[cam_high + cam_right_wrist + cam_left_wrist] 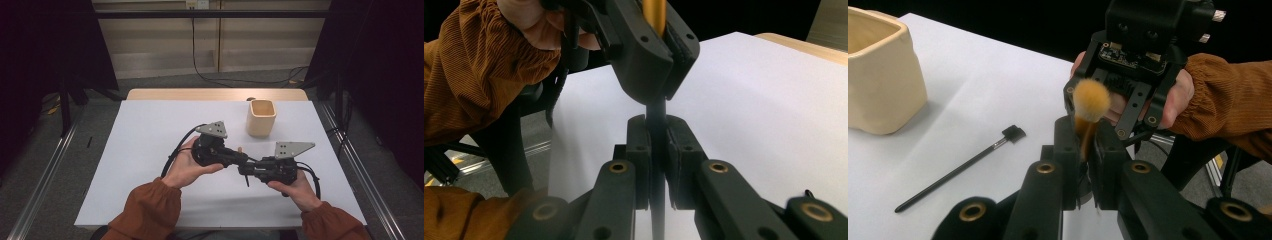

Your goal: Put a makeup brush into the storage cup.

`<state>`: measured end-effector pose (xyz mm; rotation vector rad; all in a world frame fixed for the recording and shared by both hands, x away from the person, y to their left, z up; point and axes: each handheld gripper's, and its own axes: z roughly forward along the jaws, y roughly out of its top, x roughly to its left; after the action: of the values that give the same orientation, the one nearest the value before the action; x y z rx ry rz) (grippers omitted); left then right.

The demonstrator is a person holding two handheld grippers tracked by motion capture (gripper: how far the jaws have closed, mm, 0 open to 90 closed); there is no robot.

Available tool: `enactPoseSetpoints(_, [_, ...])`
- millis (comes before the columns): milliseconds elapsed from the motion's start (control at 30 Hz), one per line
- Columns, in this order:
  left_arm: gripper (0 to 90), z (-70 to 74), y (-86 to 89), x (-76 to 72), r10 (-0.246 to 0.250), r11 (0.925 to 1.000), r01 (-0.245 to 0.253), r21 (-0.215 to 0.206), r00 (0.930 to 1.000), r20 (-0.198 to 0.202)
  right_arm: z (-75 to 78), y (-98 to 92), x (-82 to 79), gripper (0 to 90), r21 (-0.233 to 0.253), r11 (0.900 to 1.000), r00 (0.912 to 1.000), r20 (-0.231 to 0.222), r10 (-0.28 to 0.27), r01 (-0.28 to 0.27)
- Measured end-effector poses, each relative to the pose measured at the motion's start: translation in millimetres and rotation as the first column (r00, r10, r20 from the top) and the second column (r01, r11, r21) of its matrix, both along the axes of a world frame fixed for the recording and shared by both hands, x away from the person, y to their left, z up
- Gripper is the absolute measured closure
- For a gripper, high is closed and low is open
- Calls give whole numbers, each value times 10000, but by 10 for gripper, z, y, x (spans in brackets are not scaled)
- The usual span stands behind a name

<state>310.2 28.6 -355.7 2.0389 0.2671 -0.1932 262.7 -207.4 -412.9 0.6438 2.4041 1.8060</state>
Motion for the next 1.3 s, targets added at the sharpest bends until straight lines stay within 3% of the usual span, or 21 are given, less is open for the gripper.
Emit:
enactPoseSetpoints(300, [837,-25,1,2,0,9999,-1,-107,10000,-4,-4,6,-5,832,-104,9999,10000,67,15,-14])
enactPoseSetpoints(600, [784,-51,16,-3,50,9993,-41,-360,9997,254,1,2,-6,833,-100,9999,10000,78,10,-9])
enactPoseSetpoints(800, [604,-71,15,-20,205,9987,-180,-475,9984,536,4,0,-9,833,-126,9999,9999,112,2,-1])
enactPoseSetpoints(1033, [271,-75,12,-31,571,9960,-522,-730,9962,661,9,-11,-5,833,-85,9999,9999,163,-51,53])
enactPoseSetpoints(1300, [75,-82,19,-25,947,9915,-878,-955,9931,696,9,-16,-2,833,-67,9999,9998,180,-124,125])
